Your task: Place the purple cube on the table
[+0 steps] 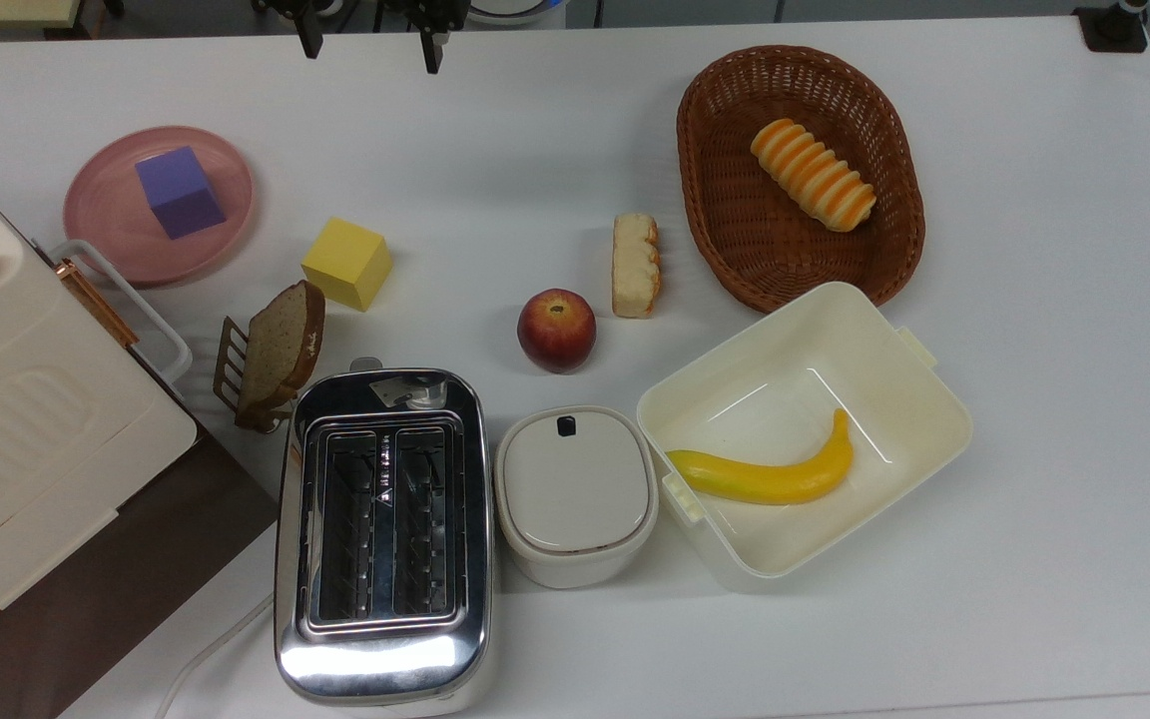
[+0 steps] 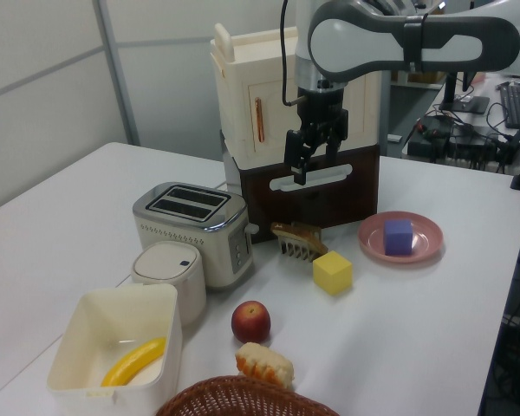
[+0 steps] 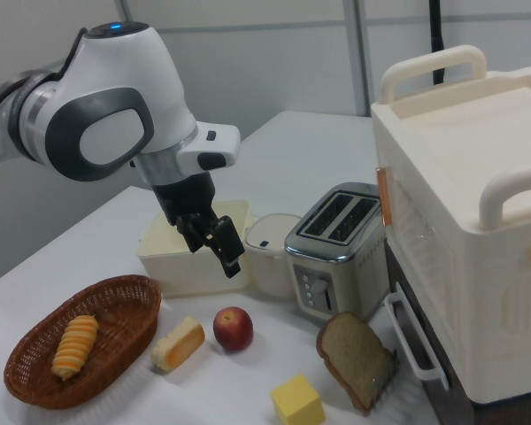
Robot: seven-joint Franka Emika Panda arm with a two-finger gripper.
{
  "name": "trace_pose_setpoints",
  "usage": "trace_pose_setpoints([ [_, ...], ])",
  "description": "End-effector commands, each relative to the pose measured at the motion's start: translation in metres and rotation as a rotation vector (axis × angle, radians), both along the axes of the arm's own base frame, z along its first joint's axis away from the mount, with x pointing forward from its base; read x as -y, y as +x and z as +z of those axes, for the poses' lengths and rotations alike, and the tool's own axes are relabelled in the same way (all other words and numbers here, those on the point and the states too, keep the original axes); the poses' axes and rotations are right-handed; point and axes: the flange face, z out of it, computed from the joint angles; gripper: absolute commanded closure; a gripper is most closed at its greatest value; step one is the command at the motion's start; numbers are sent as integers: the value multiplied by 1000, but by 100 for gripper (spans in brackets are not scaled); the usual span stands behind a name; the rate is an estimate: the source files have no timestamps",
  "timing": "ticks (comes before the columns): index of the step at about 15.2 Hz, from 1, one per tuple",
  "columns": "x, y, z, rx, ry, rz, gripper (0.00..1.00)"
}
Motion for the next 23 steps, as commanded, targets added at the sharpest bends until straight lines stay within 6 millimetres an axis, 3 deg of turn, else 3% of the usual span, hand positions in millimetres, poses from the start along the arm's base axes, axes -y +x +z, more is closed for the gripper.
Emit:
trace_pose_setpoints([
  [1, -6, 0, -1, -13, -3, 37, 0],
  [16, 1, -5, -4, -29, 1, 15, 0],
  [19, 46, -26, -21, -79, 18, -150, 0],
  [23, 106, -37, -38, -81, 25, -331, 0],
])
